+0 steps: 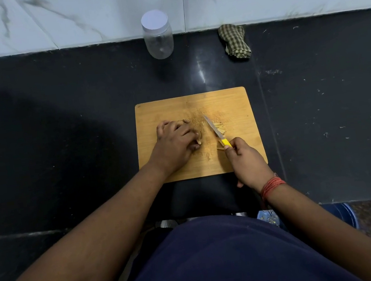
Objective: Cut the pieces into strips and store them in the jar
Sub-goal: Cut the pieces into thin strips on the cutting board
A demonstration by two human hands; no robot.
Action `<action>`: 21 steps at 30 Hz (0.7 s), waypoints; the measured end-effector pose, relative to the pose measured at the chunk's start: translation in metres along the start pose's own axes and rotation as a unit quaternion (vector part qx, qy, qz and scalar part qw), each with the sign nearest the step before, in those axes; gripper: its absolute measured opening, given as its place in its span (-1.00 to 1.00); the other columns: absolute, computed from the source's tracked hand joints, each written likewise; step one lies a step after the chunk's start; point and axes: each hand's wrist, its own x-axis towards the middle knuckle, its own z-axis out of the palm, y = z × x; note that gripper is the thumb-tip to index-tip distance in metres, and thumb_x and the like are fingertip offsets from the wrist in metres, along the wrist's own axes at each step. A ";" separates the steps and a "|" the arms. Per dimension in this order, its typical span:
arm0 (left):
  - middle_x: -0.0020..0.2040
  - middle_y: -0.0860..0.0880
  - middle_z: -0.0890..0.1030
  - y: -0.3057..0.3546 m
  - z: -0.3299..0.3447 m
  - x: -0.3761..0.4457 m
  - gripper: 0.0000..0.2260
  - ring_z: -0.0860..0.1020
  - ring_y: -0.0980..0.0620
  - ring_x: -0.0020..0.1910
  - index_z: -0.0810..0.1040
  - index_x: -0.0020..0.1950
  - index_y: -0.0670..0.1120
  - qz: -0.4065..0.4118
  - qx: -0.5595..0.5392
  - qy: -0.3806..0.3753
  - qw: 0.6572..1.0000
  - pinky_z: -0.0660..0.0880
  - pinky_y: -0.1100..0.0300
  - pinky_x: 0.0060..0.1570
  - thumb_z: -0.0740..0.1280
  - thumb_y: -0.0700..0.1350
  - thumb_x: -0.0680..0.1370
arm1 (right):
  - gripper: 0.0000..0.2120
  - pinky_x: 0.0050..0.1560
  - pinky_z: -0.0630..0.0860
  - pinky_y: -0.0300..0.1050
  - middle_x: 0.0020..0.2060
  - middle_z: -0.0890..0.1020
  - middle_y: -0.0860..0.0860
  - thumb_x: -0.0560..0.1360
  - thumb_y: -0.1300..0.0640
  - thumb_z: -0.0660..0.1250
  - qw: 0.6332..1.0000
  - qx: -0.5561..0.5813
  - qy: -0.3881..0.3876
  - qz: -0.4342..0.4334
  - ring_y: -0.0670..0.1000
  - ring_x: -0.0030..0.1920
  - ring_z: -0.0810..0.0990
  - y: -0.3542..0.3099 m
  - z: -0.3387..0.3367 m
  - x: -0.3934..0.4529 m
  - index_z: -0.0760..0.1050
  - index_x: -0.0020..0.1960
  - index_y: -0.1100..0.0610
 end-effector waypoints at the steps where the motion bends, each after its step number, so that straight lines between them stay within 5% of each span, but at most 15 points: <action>1: 0.17 0.08 0.61 0.000 0.000 0.000 -0.73 0.48 -0.05 0.21 0.66 0.13 0.03 0.002 0.010 0.003 1.000 0.18 -0.19 0.38 0.27 0.09 0.56 | -0.86 -0.64 0.36 -0.22 -0.24 0.50 0.08 0.66 0.06 0.11 1.000 0.001 -0.002 0.002 0.11 -0.53 0.54 -0.001 0.001 0.000 0.32 0.08 0.14; 9: 0.07 0.04 0.64 0.022 0.008 0.003 -0.85 0.50 -0.06 0.13 0.65 0.01 0.01 -0.018 0.033 0.038 0.999 0.26 -0.14 0.28 0.40 0.04 0.53 | -0.90 -0.68 0.39 -0.17 -0.19 0.51 0.16 0.64 0.20 0.09 0.998 -0.045 -0.045 -0.027 0.13 -0.55 0.54 -0.013 0.007 -0.009 0.19 0.14 0.11; 14: 0.10 0.05 0.63 0.023 0.011 0.000 -0.83 0.51 -0.08 0.11 0.64 0.04 0.01 -0.018 0.049 0.043 0.998 0.31 -0.15 0.25 0.39 0.06 0.54 | -0.86 -0.65 0.49 0.15 -0.24 0.49 0.15 0.61 0.25 0.06 0.986 -0.145 -0.042 -0.064 0.20 -0.41 0.54 -0.009 0.017 -0.011 0.19 0.15 0.11; 21: 0.15 0.06 0.63 0.021 0.012 0.000 -0.82 0.51 -0.07 0.12 0.65 0.07 0.03 -0.009 0.070 0.033 0.997 0.30 -0.15 0.27 0.33 0.07 0.57 | -0.80 -0.65 0.48 -0.04 -0.19 0.48 0.17 0.60 0.30 0.02 0.985 -0.138 -0.101 -0.004 0.23 -0.35 0.53 -0.016 0.018 -0.009 0.17 0.16 0.08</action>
